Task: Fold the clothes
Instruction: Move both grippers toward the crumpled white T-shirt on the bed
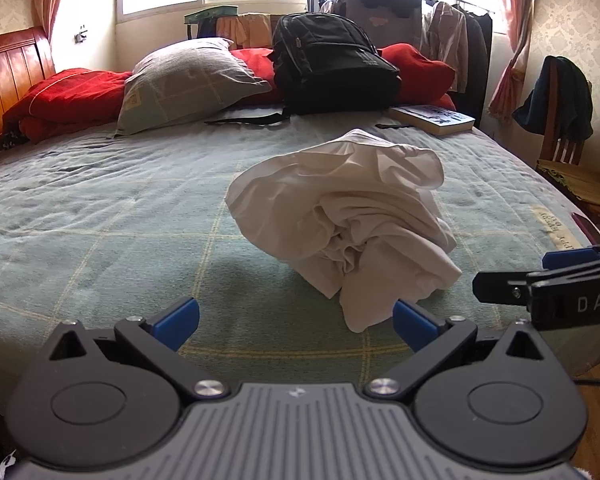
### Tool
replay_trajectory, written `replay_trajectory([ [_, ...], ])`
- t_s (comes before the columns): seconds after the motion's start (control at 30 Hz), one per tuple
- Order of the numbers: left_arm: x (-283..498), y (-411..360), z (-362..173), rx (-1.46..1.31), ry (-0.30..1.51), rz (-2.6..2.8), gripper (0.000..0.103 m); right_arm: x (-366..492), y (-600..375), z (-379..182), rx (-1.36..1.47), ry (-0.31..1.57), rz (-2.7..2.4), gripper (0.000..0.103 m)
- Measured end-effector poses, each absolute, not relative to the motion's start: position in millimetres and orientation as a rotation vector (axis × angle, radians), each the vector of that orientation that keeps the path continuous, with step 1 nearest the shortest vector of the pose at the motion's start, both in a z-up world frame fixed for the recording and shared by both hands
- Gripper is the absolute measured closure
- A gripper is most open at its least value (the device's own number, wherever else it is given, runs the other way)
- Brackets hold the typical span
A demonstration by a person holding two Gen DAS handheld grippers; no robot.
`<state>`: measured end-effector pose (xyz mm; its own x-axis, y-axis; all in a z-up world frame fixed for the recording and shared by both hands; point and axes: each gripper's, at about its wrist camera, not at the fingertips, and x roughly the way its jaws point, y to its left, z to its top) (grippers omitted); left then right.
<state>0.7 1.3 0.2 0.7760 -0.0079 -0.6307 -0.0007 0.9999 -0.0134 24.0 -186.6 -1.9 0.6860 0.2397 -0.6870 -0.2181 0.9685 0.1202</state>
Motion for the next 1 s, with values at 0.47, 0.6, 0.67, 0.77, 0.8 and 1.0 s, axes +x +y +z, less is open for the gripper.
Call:
replay_trajectory([
  [0.47,-2,-10,0,-0.006,0.685,0.001,0.001,23,-187,-3,0.029,0.767,0.254,0.0],
  [0.6,-1,-11,-1,-0.006,0.684,0.0,0.001,22,-187,-3,0.029,0.766,0.254,0.0],
  [0.67,-1,-11,-1,-0.005,0.684,-0.002,0.001,22,-187,-3,0.028,0.766,0.254,0.0],
  [0.77,-1,-9,-1,-0.005,0.685,-0.006,0.001,21,-187,-3,0.032,0.765,0.259,0.0],
  [0.8,-1,-9,-2,-0.005,0.685,-0.006,0.001,21,-187,-3,0.031,0.765,0.259,0.0],
  [1.0,-1,-8,-2,-0.005,0.683,-0.008,0.001,20,-187,-2,0.031,0.764,0.262,0.0],
])
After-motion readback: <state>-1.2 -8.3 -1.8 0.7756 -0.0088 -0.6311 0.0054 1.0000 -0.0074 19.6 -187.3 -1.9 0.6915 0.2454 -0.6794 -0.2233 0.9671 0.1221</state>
